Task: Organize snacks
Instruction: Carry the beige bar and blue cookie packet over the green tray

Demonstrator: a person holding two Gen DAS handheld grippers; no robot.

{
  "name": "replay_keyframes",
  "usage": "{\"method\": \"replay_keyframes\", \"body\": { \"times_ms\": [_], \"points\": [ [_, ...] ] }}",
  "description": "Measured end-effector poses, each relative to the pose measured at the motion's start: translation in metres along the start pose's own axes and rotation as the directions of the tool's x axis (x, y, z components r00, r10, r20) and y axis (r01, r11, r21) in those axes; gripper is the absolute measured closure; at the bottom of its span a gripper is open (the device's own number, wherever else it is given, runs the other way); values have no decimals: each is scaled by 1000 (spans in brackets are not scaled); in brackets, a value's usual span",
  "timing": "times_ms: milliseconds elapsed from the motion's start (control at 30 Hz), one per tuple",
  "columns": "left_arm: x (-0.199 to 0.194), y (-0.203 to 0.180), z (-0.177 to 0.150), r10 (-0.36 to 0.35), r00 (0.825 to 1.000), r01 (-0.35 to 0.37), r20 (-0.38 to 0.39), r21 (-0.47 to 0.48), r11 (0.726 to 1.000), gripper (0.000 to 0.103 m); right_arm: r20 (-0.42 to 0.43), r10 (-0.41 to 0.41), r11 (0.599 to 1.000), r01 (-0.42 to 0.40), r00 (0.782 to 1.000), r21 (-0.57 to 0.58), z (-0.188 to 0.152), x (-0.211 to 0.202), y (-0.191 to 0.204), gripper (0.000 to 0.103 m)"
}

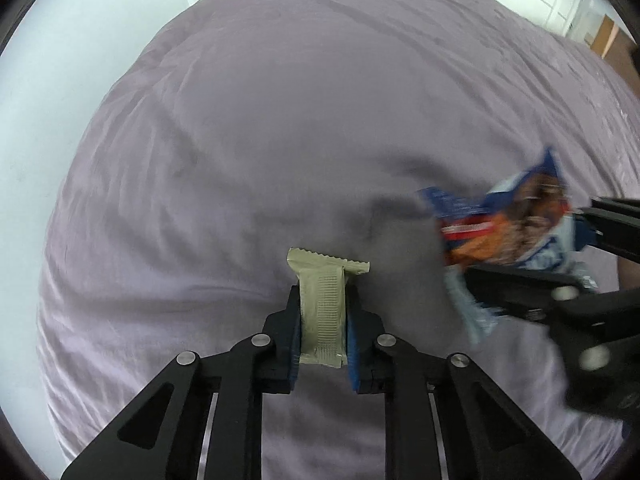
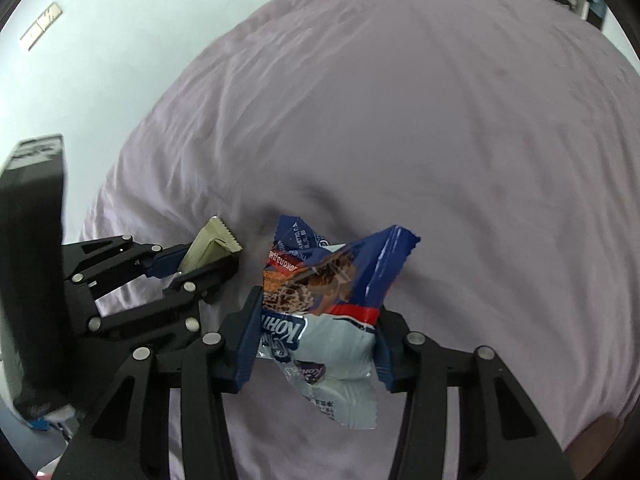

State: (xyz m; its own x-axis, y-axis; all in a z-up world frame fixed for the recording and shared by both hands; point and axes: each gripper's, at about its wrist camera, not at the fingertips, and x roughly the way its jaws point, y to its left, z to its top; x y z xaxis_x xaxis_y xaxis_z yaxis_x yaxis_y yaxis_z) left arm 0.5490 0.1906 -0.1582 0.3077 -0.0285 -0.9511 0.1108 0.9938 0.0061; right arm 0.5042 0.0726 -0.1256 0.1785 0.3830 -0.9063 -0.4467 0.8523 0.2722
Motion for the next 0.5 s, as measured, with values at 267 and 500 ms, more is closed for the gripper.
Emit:
{"method": "replay_keyframes", "body": {
  "times_ms": [267,500],
  "points": [
    [-45,-17,-13,-45,998,44,50,31,999,88,57,14,1000,-13,998,-15,-51,-78,-12,59],
    [-86,-57,-58,-73,997,71,25,95,993,88,-35,34,997,-36,999,-73,-145,-118,-9,59]
  ]
}}
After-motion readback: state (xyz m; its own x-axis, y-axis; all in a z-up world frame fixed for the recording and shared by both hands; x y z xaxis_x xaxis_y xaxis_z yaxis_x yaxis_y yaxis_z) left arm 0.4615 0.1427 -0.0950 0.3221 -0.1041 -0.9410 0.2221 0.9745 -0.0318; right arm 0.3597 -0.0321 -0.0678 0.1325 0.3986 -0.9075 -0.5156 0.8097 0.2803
